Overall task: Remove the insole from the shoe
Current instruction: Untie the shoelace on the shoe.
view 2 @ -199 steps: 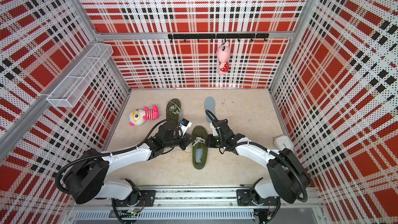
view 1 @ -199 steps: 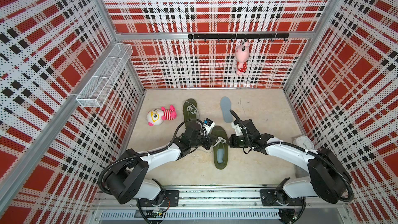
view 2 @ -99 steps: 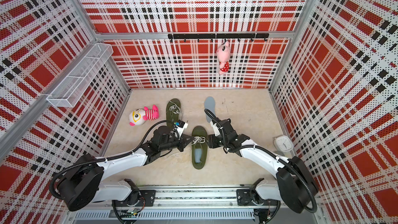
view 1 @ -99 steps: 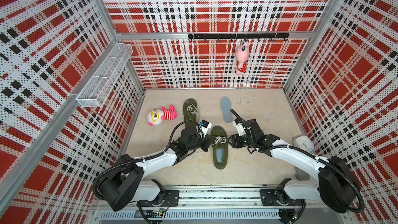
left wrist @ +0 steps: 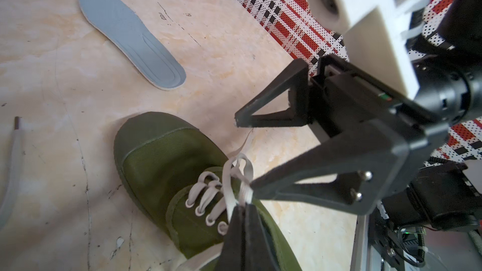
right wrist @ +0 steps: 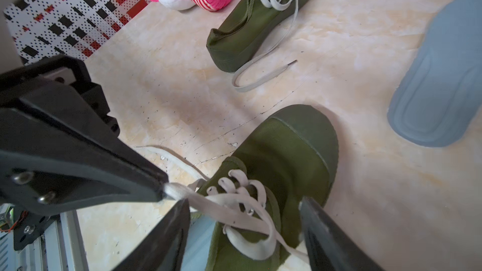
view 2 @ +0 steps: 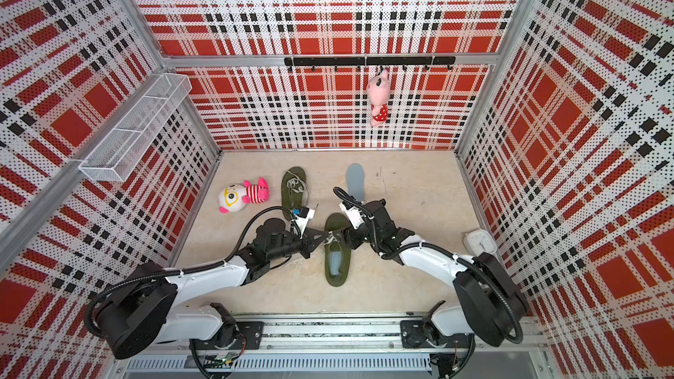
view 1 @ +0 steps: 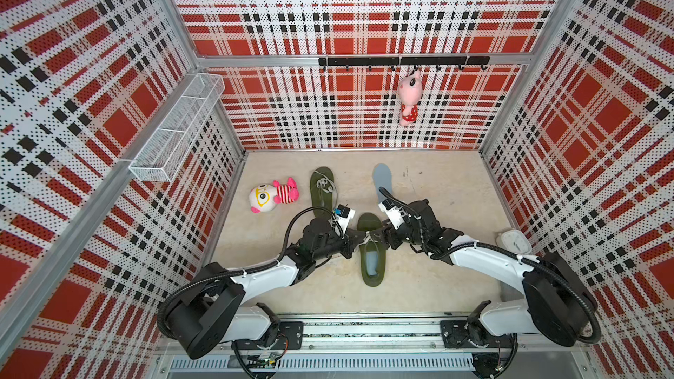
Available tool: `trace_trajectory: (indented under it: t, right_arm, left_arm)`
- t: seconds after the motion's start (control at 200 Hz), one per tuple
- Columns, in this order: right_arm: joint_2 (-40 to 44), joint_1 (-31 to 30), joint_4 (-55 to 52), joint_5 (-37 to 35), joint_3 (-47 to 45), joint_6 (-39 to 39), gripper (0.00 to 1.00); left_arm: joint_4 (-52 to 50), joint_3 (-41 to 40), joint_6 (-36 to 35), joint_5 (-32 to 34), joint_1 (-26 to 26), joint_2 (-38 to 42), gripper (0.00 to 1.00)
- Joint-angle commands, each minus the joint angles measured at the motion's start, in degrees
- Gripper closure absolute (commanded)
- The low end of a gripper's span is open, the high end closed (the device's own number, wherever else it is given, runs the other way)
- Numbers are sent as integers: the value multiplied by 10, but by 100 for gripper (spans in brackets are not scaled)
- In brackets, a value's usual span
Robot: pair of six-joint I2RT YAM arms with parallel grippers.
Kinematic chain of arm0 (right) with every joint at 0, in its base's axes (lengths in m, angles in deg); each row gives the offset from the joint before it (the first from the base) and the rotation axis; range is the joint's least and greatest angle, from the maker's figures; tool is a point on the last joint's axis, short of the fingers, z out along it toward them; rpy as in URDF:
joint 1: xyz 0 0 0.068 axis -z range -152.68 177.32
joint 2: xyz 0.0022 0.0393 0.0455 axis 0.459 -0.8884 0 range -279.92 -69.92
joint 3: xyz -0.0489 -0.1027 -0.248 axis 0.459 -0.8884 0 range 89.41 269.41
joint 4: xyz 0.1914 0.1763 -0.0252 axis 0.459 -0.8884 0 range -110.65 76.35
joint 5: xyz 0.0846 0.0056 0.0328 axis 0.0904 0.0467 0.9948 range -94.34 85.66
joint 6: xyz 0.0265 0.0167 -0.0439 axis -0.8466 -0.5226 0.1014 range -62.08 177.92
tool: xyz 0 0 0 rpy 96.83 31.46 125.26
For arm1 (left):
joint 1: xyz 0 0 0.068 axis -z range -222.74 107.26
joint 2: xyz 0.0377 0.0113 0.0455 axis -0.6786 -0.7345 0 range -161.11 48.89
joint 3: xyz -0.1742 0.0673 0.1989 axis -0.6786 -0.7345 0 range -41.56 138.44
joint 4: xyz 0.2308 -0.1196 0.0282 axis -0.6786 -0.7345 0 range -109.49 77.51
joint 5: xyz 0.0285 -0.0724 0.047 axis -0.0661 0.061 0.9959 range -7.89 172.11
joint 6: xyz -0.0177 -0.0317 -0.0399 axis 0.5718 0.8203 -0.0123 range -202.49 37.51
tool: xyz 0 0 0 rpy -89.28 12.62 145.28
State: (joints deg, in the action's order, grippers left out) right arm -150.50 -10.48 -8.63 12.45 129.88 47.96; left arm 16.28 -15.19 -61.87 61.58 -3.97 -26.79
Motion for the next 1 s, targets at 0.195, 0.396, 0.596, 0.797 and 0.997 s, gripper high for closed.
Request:
trace_trajectory:
  t: [0.195,0.396,0.596,0.797,0.997]
  right_arm:
    - [-40,-8,91,-50,8,-7,29]
    - [-55,-11,149,-49,-9,-29,28]
    - [-70,-15,229,-106,-21,-64,28]
    - [-86,-16,351,-227,-30,-124,26]
    - [-91,-9,378,-282,17,-110,21]
  left_arm:
    - [35,-7,16,5,3,22,100]
    - [35,-11,17,12,3,29,100]
    - [37,-13,16,12,4,34,100]
    - [41,-18,16,12,6,41,100]
    - [41,-35,22,24,6,60,100]
